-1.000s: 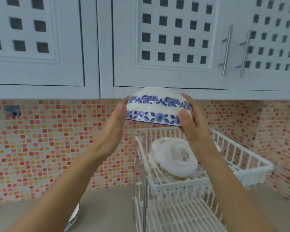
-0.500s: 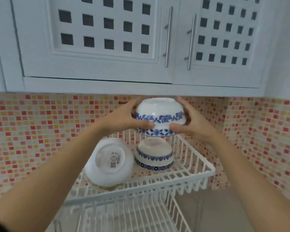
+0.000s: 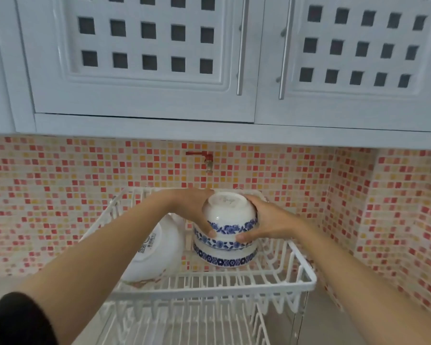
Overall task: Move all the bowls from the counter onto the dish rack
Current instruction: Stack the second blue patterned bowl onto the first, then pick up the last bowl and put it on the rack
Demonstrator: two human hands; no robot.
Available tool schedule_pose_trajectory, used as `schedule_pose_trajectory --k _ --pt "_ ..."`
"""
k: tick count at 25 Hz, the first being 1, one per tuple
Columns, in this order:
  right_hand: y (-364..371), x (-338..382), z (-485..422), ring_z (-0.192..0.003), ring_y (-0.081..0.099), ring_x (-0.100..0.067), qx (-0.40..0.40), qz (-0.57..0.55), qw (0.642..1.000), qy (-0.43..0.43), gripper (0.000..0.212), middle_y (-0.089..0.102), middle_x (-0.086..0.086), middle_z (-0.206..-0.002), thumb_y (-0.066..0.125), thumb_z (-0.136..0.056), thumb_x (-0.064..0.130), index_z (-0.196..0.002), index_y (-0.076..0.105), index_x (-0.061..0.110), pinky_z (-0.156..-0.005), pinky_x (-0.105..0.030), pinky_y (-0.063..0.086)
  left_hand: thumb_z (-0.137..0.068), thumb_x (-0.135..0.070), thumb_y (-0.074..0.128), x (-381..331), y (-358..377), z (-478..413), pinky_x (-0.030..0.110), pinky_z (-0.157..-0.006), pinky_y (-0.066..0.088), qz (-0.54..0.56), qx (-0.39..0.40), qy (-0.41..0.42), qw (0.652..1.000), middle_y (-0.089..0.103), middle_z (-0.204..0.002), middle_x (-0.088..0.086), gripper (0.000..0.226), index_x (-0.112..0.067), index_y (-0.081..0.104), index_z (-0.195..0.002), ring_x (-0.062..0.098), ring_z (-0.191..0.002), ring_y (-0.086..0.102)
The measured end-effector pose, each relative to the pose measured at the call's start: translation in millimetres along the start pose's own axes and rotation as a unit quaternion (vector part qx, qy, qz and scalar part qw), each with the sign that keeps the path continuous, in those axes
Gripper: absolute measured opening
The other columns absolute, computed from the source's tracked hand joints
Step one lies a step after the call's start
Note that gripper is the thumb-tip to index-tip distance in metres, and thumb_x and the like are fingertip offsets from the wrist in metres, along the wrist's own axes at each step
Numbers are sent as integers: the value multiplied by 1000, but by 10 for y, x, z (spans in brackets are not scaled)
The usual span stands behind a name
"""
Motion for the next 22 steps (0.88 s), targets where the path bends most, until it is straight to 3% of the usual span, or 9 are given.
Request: schedule_pose_trajectory --k 4,7,12,15,18,22 --pt "89 -97 -88 -127 47 -12 20 45 999 16 128 40 13 -148 76 -41 77 -147 18 35 -105 -39 45 -67 -41 83 1 89 -9 26 -101 38 -32 20 -24 999 49 -137 -10 90 -27 35 -141 15 -124 49" --pt "92 -107 -103 -123 50 -14 40 65 997 26 123 44 13 -143 78 -41 73 -144 22 36 -103 -39 46 -69 -41 81 -19 132 -23 25 -94 37 -45 30 -40 998 50 -138 -7 87 -26 34 -141 18 -121 49" --pt "57 -7 -43 -128 47 -14 65 71 995 38 107 45 14 -141 86 -53 55 -141 30 34 -102 -30 43 -71 -48 78 -24 157 -45 35 -109 35 -64 50 -55 995 40 -150 -3 101 -25 18 -149 22 -134 42" --pt "-28 151 -15 -140 32 -18 71 88 993 31 109 26 5 -156 81 -66 47 -150 17 22 -110 -30 30 -75 -57 68 9 37 2 39 -118 26 -98 24 -49 994 21 -160 1 109 -19 1 -154 23 -145 29" --pt "-95 451 -92 -147 16 -18 49 128 990 13 98 4 1 -162 65 -82 47 -153 2 19 -117 -31 17 -91 -52 50 189 -211 171 37 -118 24 -119 -57 -26 991 20 -161 6 83 -14 12 -153 24 -145 27" --pt "30 1101 -441 -148 13 -17 -1 178 984 -24 74 6 -2 -162 39 -96 49 -153 5 17 -118 -31 14 -101 -37 35 766 -544 584 36 -115 27 -118 -144 -54 981 30 -157 9 57 -10 26 -150 25 -142 33"
Point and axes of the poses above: each hand's wrist, its own z-axis away from the middle knuckle, its own y-axis out of the palm, x = y × z, the point moved 5 cm from there along -z, towards the middle knuckle
